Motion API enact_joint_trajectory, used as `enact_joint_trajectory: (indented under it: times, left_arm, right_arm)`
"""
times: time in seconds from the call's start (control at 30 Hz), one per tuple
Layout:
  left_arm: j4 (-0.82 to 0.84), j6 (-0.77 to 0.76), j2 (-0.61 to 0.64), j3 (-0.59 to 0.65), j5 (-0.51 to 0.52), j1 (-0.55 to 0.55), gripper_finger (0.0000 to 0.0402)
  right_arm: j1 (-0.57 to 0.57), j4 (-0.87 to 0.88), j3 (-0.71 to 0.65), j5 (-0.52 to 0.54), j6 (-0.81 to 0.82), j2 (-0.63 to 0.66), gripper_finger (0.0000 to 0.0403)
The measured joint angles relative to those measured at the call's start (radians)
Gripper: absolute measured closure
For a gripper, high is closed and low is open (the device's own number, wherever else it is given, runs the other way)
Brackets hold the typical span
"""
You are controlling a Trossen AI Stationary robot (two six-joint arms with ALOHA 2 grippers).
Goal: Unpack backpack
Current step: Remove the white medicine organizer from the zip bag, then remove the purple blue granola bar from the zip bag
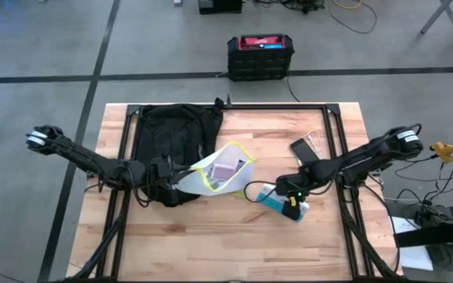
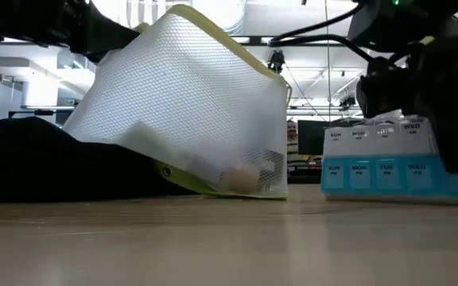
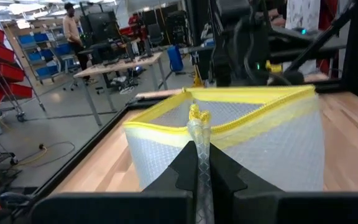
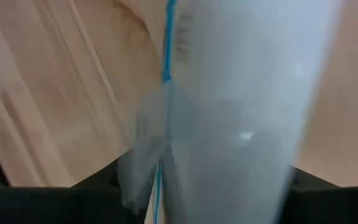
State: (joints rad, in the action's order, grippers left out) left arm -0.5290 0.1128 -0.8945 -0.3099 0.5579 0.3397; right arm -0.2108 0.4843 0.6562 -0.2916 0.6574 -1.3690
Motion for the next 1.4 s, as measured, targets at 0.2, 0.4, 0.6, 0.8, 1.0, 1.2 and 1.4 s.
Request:
enact_joint_trajectory:
  times: [0.2, 0.4, 0.6, 0.8, 1.0, 1.2, 1.4]
  left_arm:
    - [-0.068, 0.001, -0.061, 0.000, 0.000, 0.000, 0.0402]
    - [-0.092, 0.000, -0.122, -0.008, 0.000, 0.000, 0.0402]
    - [-0.109, -0.001, -0.164, -0.044, -0.004, 0.000, 0.0402]
    - [-0.111, -0.002, -0.203, -0.079, -0.025, 0.000, 0.0402]
    - [-0.118, -0.014, -0.258, -0.106, -0.025, 0.000, 0.0402]
    - [-0.118, -0.040, -0.346, -0.161, -0.056, 0.020, 0.0402]
    - [-0.110, 0.048, -0.526, -0.305, -0.092, 0.056, 0.0402]
  right_arm:
    - [-0.053, -0.002, 0.041, -0.005, -0.031, -0.025, 0.0210]
    - [-0.142, 0.006, 0.130, -0.005, -0.021, -0.020, 0.0202]
    - [-0.177, 0.145, 0.213, 0.068, -0.030, -0.020, 0.0182]
    - [-0.187, 0.222, 0.239, 0.169, -0.072, -0.020, 0.0172]
    - [-0.188, 0.217, 0.270, 0.303, -0.180, -0.020, 0.0181]
    - [-0.188, 0.213, 0.425, 0.534, -0.441, -0.020, 0.0192]
    - [-0.164, 0.117, 0.582, 0.706, -0.735, -0.020, 0.0208]
